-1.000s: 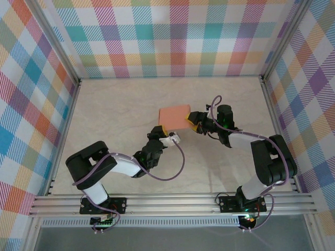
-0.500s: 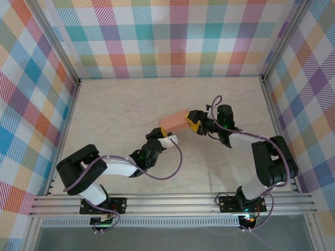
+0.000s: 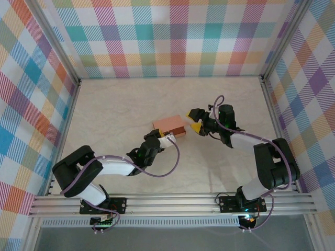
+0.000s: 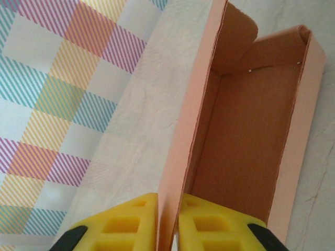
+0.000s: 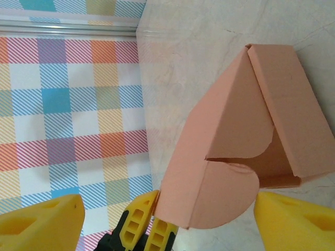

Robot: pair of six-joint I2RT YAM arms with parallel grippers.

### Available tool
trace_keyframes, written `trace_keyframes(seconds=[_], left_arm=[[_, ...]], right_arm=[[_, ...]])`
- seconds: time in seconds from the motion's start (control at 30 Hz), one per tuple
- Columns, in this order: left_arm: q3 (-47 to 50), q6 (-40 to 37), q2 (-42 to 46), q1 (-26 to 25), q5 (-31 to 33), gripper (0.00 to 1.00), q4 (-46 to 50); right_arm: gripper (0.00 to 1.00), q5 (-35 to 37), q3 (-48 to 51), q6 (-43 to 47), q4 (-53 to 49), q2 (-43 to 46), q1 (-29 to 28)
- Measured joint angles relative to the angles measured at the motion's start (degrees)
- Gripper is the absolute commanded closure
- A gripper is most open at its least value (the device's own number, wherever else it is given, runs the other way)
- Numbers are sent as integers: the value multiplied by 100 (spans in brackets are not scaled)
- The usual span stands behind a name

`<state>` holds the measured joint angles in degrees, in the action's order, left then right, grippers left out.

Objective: Fold the paper box

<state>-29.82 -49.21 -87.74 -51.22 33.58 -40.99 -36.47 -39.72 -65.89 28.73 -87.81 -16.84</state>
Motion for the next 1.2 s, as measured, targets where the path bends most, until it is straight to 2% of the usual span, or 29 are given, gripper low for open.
trace_keyframes(seconds=[0.07, 0.13, 0.33, 0.53, 0.67, 0.83, 1.0, 1.2], left_arm=[[0, 20, 0, 2, -68, 59, 57], [2, 96, 0, 2, -168, 47, 85], [57, 385, 70, -20, -463, 25, 391], [133, 940, 938, -101, -811, 2, 1176], [142, 1434, 1843, -114, -1084, 0, 1733], [142, 2074, 2660, 109, -1541, 0, 2297], [144, 3064, 3095, 831, -1976, 0, 2638], [-129, 5099, 2874, 1829, -2505, 0, 2975]], right_arm=[[11, 4, 0, 9, -24, 0, 2], [9, 59, 0, 42, -109, 0, 0], [7, 367, -26, 479, -791, -2, 2], [6, 450, -732, 1069, -1749, -439, 7], [8, 442, -1469, 1449, -2354, -903, -4], [23, 852, -2382, 2133, -3399, -1427, -195], [33, 1526, -2785, 2793, -4247, -1821, -540], [41, 1878, -2826, 3265, -4747, -2065, -743]])
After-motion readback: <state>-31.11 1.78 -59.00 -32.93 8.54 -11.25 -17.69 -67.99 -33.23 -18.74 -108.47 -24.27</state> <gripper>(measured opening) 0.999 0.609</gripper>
